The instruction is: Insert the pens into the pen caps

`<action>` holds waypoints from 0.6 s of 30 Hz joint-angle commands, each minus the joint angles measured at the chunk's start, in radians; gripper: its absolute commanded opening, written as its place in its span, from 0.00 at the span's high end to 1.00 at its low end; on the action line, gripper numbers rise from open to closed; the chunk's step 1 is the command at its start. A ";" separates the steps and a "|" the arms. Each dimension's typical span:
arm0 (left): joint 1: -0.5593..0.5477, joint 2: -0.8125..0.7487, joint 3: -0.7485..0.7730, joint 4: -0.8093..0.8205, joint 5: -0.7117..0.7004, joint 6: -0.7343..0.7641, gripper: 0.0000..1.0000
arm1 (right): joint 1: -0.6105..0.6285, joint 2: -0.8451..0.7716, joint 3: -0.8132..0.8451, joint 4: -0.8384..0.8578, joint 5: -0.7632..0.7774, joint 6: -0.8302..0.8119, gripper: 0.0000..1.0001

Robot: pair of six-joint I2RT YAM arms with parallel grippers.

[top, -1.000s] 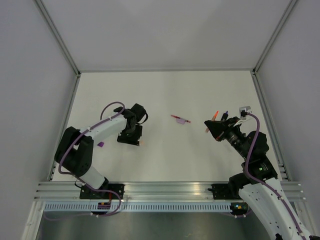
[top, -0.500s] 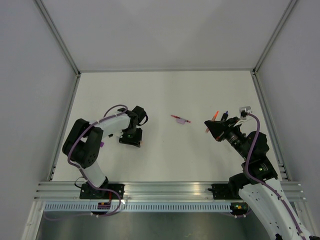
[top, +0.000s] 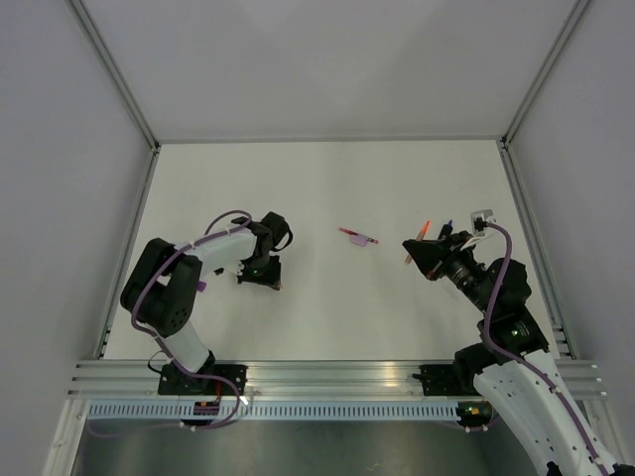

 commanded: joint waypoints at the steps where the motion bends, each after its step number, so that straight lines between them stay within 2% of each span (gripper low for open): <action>1: 0.002 -0.032 -0.057 -0.024 -0.063 -0.195 0.98 | -0.003 0.035 -0.002 0.051 -0.047 0.010 1.00; 5: 0.002 -0.131 -0.041 -0.008 -0.180 -0.048 0.98 | -0.003 0.111 -0.015 0.139 -0.114 0.038 1.00; 6: 0.002 -0.182 -0.035 0.059 -0.211 0.080 0.98 | -0.001 0.138 -0.022 0.200 -0.163 0.068 1.00; 8: 0.002 -0.247 -0.034 0.159 -0.231 0.246 0.98 | 0.002 0.240 -0.025 0.271 -0.214 0.104 1.00; 9: 0.002 -0.282 -0.035 0.213 -0.237 0.420 0.98 | 0.017 0.285 -0.025 0.330 -0.228 0.119 1.00; 10: 0.002 -0.357 -0.037 0.311 -0.235 0.512 0.98 | 0.039 0.326 -0.006 0.341 -0.213 0.119 1.00; 11: 0.002 -0.396 -0.038 0.365 -0.225 0.594 0.98 | 0.068 0.418 0.019 0.335 -0.187 0.103 1.00; 12: 0.002 -0.434 -0.047 0.415 -0.197 0.756 0.98 | 0.151 0.467 0.046 0.290 -0.147 0.077 1.00; 14: 0.002 -0.555 -0.069 0.582 -0.162 0.891 0.98 | 0.241 0.600 0.161 0.245 -0.067 0.014 1.00; 15: 0.002 -0.597 -0.107 0.657 -0.095 1.045 0.98 | 0.308 0.642 0.201 0.201 -0.077 -0.002 1.00; 16: 0.004 -0.637 -0.127 0.728 -0.058 1.115 0.98 | 0.338 0.673 0.267 0.194 -0.085 -0.016 1.00; 17: 0.004 -0.710 -0.148 0.867 -0.009 1.170 0.98 | 0.353 0.722 0.289 0.194 -0.116 -0.045 1.00; 18: 0.004 -0.741 -0.182 0.931 0.086 1.251 0.98 | 0.364 0.741 0.306 0.165 -0.125 -0.055 1.00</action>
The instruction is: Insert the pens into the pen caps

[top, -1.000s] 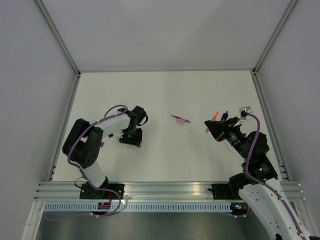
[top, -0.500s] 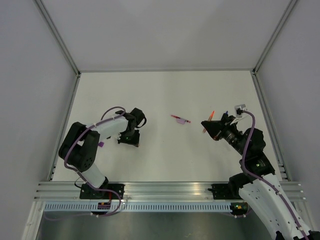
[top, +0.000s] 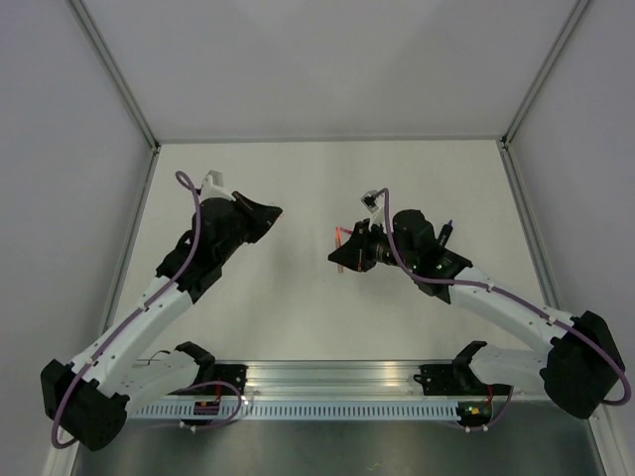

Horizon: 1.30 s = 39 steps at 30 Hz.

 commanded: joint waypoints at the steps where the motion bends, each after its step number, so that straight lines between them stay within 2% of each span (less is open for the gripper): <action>1: 0.001 -0.117 -0.072 0.371 0.215 0.429 0.98 | 0.048 0.058 0.148 -0.034 -0.014 -0.088 1.00; 3: 0.001 -0.164 -0.066 0.366 0.272 0.466 0.98 | 0.050 0.066 0.144 -0.042 -0.008 -0.094 1.00; 6: 0.001 -0.195 -0.108 0.408 0.348 0.460 0.98 | 0.059 0.056 0.084 0.055 -0.086 -0.063 1.00; 11: 0.001 -0.198 -0.236 0.681 0.615 0.411 0.98 | 0.074 0.107 0.024 0.169 -0.191 -0.056 1.00; 12: 0.001 -0.197 -0.275 0.755 0.628 0.411 0.98 | 0.082 0.106 0.000 0.191 -0.204 -0.049 1.00; 18: 0.001 -0.178 -0.342 0.901 0.738 0.380 0.98 | 0.155 0.035 -0.069 0.280 -0.174 -0.037 1.00; 20: 0.001 -0.169 -0.375 0.984 0.758 0.346 0.98 | 0.178 0.032 -0.074 0.297 -0.172 -0.031 1.00; 27: 0.001 -0.123 -0.403 1.044 0.793 0.325 0.98 | 0.234 0.029 -0.075 0.312 -0.146 -0.031 1.00; 39: 0.001 -0.091 -0.403 1.094 0.836 0.297 0.98 | 0.244 -0.013 -0.085 0.295 -0.100 -0.045 1.00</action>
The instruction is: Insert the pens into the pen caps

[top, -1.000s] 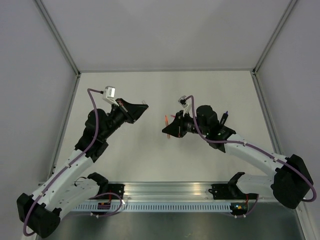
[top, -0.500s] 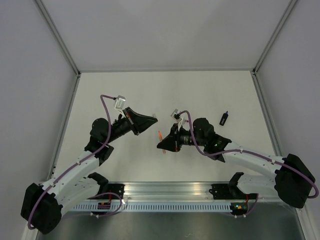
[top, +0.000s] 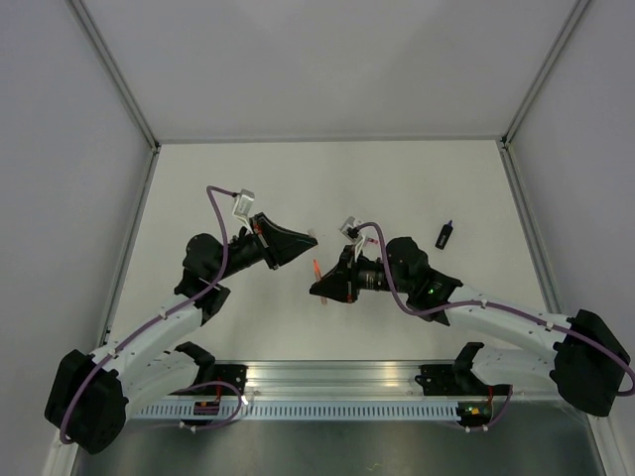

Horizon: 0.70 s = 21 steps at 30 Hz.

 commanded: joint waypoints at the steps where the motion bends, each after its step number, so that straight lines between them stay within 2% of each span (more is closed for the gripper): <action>1: -0.001 0.000 -0.005 0.077 0.036 -0.018 0.98 | 0.005 -0.032 -0.007 0.041 0.024 -0.012 1.00; 21: -0.001 0.046 -0.002 0.128 0.090 -0.058 0.98 | 0.005 -0.070 -0.016 0.017 0.074 -0.021 1.00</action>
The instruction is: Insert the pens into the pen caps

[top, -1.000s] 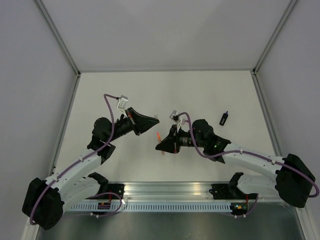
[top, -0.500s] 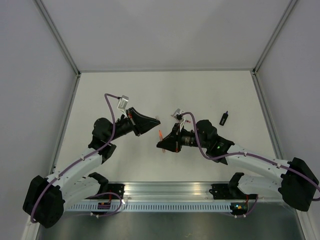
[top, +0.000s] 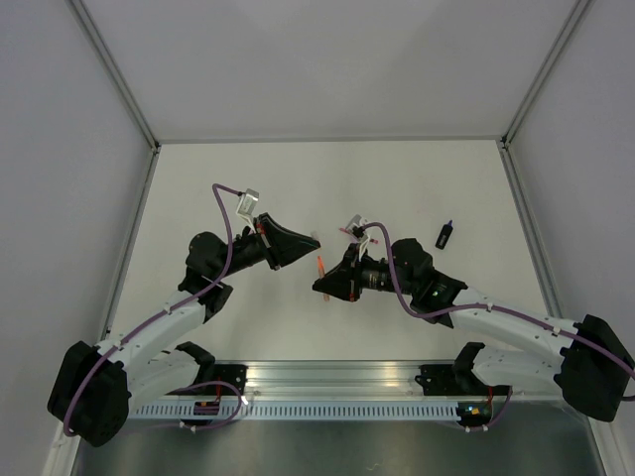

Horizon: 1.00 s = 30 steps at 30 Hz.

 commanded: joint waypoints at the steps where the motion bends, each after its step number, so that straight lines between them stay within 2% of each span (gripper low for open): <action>1: -0.001 0.000 -0.003 0.068 0.037 -0.017 0.98 | 0.006 -0.029 -0.004 0.029 0.017 -0.014 1.00; 30: -0.012 0.071 0.007 0.181 0.135 -0.065 0.98 | 0.005 -0.055 -0.001 -0.001 0.071 -0.025 1.00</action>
